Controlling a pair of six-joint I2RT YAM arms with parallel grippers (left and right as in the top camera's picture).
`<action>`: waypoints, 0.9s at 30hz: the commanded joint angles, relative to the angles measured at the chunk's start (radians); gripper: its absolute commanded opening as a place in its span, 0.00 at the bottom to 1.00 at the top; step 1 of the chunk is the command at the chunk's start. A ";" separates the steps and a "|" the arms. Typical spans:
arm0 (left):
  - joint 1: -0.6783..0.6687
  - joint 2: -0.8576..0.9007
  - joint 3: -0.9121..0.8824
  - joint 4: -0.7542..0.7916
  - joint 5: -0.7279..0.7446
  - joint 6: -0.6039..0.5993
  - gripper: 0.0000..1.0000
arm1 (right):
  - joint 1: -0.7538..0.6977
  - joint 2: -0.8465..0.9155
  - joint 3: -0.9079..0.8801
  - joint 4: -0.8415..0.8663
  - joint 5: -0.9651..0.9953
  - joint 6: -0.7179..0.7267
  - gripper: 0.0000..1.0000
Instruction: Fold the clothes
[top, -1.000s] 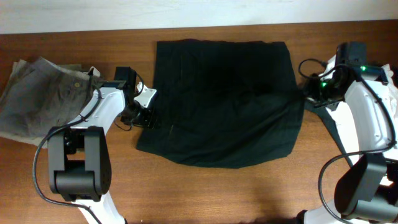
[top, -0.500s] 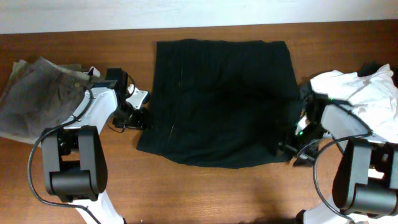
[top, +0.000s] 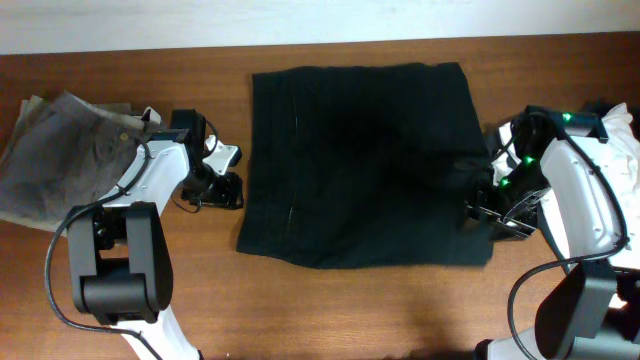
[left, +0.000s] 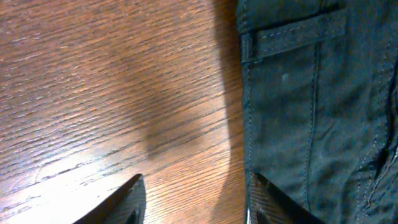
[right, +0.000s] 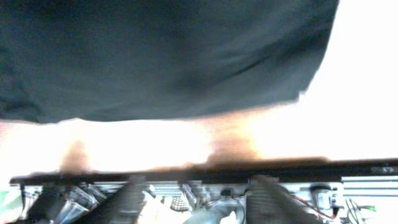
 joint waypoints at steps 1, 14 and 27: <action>0.001 -0.004 0.004 -0.004 -0.012 -0.002 0.70 | 0.001 0.001 -0.082 0.076 0.053 -0.003 0.83; 0.002 -0.004 -0.030 -0.118 0.065 -0.030 0.71 | -0.088 0.000 -0.581 0.586 0.038 0.181 0.24; 0.009 -0.004 -0.338 -0.133 0.307 -0.188 0.42 | -0.088 -0.001 -0.581 0.604 0.039 0.180 0.13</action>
